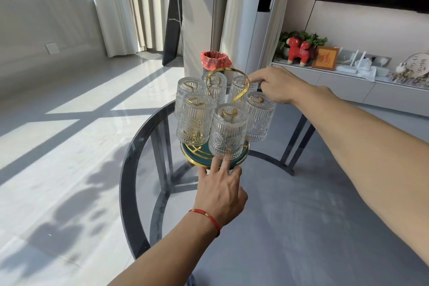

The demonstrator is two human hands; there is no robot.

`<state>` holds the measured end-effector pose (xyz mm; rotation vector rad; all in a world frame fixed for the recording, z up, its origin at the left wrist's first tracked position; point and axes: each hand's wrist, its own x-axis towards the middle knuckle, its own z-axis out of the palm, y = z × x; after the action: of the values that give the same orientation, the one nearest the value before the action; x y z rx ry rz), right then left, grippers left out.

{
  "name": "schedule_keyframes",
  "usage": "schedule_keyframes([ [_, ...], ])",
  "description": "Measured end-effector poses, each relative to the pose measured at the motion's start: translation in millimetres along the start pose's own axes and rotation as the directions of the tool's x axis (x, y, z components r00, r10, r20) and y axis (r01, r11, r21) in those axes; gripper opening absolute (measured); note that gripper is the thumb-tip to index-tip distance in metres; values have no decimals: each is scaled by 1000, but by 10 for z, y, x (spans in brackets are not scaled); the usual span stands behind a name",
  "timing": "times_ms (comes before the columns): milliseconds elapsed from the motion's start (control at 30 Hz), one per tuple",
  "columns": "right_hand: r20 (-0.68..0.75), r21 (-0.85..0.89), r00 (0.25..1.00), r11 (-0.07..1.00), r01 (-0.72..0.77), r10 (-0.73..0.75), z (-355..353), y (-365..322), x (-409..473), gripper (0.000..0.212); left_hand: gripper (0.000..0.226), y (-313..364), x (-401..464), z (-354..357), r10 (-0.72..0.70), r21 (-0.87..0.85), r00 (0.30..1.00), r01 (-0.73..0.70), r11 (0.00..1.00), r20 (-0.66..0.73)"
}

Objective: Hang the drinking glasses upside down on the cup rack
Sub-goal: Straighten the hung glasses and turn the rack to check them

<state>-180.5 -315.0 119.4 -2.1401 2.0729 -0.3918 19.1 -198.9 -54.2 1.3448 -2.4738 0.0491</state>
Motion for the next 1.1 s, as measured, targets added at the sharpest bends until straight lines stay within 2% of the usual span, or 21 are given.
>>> schedule_keyframes([
  [400, 11, 16, 999, 999, 39, -40, 27, 10, -69, 76, 37, 9, 12, -5, -12, -3, 1000, 13, 1000, 29],
  [800, 32, 1, 999, 1000, 16, -16, -20, -44, 11, 77, 38, 2, 0, -24, -11, -14, 1000, 11, 1000, 22],
  [867, -19, 72, 999, 996, 44, -42, -90, -154, 28, 72, 37, 9, 1, -31, -11, -18, 1000, 11, 1000, 11],
  [967, -100, 269, 993, 959, 90, -65, -179, -420, 77, 57, 37, 11, 2, -37, -13, -17, 1000, 13, 1000, 12],
  [1033, -72, 363, 994, 926, 104, -83, -174, -563, 137, 42, 37, 15, -1, -44, -12, -17, 1000, 12, 1000, 11],
  [1100, -1, 445, 995, 891, 89, -98, -106, -636, 202, 43, 36, 17, -5, -51, -8, -18, 1000, 8, 1000, 4],
])
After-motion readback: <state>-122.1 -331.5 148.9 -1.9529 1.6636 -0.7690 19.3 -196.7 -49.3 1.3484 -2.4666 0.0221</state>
